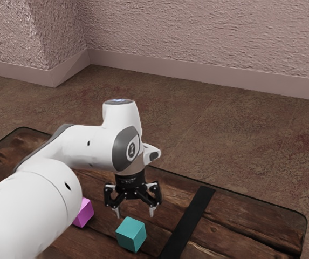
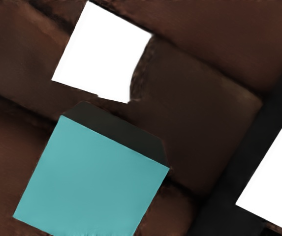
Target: Pick up the blue block with one arm, and put the blue block on the pink block with one arm
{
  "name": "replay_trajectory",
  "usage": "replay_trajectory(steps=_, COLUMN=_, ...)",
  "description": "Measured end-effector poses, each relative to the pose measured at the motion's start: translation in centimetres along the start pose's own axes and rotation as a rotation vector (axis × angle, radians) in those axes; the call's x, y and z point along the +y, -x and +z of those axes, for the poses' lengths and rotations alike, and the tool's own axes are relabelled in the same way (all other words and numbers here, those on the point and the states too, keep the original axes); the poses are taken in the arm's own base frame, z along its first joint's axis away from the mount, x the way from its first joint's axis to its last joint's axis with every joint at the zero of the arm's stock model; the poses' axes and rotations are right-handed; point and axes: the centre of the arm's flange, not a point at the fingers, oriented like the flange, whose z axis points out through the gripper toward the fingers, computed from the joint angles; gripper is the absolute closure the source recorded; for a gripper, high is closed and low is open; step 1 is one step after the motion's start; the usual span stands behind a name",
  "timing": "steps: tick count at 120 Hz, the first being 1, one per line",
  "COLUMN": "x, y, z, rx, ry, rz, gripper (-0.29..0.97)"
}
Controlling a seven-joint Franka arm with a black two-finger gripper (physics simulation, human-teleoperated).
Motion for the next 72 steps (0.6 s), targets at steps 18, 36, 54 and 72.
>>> replay_trajectory(steps=18, x=-1.0, y=0.0, z=0.8, rx=0.011, ry=-0.045, rz=0.094, gripper=0.02)
replay_trajectory(steps=36, x=-1.4, y=-0.4, z=0.8, rx=0.052, ry=-0.102, rz=0.240, gripper=0.01)
replay_trajectory(steps=54, x=-1.2, y=-1.2, z=1.2, rx=0.105, ry=-0.174, rz=0.396, gripper=0.00)
replay_trajectory(steps=72, x=0.0, y=-1.8, z=1.1, rx=0.166, ry=-0.212, rz=0.509, gripper=0.00)
